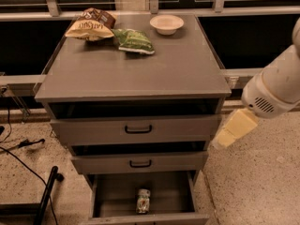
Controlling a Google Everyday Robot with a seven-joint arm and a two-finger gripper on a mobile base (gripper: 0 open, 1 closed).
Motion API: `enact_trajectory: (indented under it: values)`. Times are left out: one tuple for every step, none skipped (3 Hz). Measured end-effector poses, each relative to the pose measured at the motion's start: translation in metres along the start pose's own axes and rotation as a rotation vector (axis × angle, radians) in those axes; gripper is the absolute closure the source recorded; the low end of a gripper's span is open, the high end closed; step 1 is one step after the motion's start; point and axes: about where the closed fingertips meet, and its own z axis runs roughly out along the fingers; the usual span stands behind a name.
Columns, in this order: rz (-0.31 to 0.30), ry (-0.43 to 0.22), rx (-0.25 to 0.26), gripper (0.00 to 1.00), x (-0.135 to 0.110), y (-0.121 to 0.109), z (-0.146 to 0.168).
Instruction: Pick 7up can from bottom drawer and place on counter
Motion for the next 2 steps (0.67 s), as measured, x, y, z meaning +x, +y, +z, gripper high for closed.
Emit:
enact_trajectory:
  values:
    - [0.102,0.000,-0.008,0.00,0.000,0.001,0.038]
    - [0.227,0.013,-0.012,0.00,0.000,0.004,0.075]
